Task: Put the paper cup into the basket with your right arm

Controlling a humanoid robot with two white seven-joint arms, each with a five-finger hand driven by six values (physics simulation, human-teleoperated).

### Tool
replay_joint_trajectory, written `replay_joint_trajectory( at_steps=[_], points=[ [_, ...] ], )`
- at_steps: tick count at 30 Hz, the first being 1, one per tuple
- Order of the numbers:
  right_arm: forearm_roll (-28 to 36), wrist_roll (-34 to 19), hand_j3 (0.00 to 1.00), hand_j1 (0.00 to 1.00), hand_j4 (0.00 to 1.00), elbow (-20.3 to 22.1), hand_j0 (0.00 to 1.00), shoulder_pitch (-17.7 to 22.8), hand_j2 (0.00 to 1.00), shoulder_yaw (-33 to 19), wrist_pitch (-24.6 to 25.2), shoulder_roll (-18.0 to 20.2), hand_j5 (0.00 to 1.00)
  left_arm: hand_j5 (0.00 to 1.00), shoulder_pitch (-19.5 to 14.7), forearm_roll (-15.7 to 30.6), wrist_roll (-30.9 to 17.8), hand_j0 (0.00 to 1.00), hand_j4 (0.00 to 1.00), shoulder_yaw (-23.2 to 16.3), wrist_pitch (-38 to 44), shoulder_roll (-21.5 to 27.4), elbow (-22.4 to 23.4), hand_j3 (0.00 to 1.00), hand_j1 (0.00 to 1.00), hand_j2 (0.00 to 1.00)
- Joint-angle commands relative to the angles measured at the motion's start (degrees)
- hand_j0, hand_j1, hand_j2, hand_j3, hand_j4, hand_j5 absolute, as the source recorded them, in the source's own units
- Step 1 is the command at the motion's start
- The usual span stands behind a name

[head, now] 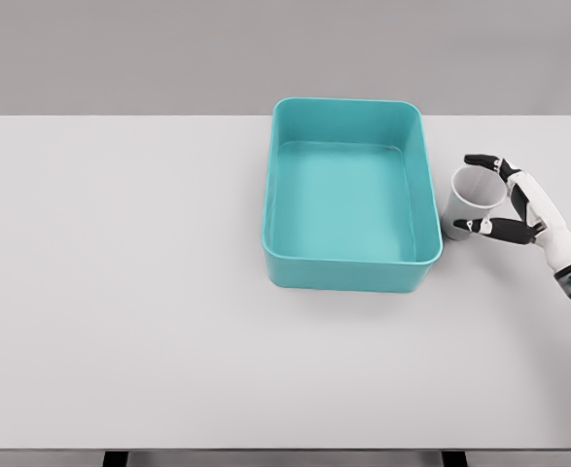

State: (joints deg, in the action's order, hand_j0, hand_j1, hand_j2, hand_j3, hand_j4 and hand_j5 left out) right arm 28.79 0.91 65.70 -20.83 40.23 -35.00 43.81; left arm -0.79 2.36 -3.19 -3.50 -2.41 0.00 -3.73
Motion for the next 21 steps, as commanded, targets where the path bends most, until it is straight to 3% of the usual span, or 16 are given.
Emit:
replay_joint_trajectory(
  at_steps=[1, 11, 21],
  points=[
    [0.1, 0.1, 0.62, 0.62, 0.62, 0.0, 0.62, 0.0, 0.62, -0.1, 0.0, 0.2, 0.62, 1.0, 0.0, 0.0, 0.0, 1.0, 1.0, 0.0, -0.1, 0.0, 0.0, 1.0, 1.0, 1.0],
    [-0.1, 0.1, 0.58, 0.58, 0.58, 0.2, 0.58, -0.9, 0.58, -0.3, 0.0, 0.7, 0.58, 1.0, 0.0, 0.0, -0.1, 1.0, 1.0, 0.0, 0.0, 0.0, 0.0, 1.0, 1.0, 1.0],
    [-2.2, 0.1, 0.58, 0.58, 0.58, 0.3, 0.58, -5.2, 0.58, -0.2, 0.0, 1.6, 0.58, 1.0, 0.0, 0.0, -0.1, 1.0, 1.0, 0.0, 0.0, 0.0, 0.0, 1.0, 1.0, 1.0]
  ],
)
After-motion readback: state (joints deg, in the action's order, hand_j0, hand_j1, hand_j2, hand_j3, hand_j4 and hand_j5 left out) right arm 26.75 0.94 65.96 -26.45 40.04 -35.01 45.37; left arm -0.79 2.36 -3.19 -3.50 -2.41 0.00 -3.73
